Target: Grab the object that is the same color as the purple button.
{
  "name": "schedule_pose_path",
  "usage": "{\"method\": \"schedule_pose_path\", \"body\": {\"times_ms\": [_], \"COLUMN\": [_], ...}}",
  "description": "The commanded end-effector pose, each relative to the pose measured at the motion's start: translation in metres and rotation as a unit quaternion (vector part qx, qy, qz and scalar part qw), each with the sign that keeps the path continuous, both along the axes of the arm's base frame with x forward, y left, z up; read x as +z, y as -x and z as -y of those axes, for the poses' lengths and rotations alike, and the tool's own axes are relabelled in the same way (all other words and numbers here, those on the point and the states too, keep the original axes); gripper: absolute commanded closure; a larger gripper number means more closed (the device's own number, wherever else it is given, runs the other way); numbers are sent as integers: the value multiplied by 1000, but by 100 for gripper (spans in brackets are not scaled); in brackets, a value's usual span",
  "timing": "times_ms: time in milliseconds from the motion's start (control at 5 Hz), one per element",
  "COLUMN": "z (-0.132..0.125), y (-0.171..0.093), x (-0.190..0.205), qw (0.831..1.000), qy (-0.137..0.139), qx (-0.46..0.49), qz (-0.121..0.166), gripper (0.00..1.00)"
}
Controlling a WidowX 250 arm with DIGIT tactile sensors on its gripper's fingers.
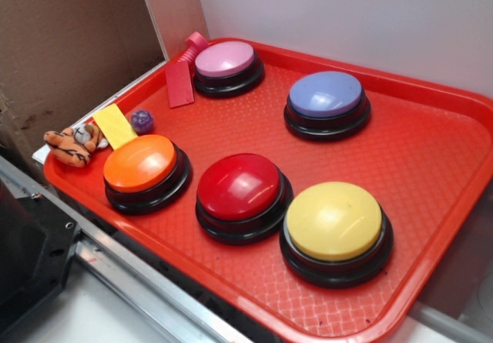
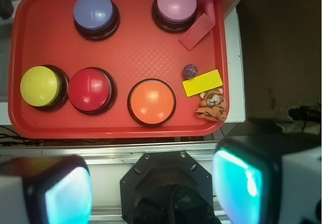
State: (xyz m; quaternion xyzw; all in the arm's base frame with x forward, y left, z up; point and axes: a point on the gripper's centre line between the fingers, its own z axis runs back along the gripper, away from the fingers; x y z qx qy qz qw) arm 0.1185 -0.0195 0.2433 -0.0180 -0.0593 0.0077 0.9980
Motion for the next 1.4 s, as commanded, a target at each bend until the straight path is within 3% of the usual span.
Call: {"method": "schedule_pose_path", "body": {"times_ms": [0, 400, 600, 1000, 1200], "z": [0, -31, -44, -77, -90], "y": [0, -39, -61, -85, -96], "x": [0, -33, -64, -126, -154], "qw": [1000, 996, 990, 969, 958], "qy": [0, -48, -56, -30, -3], "qx": [0, -78, -124, -237, -275], "qz": [0, 22, 24, 61, 77], "gripper": [0, 0, 0, 0, 0]}}
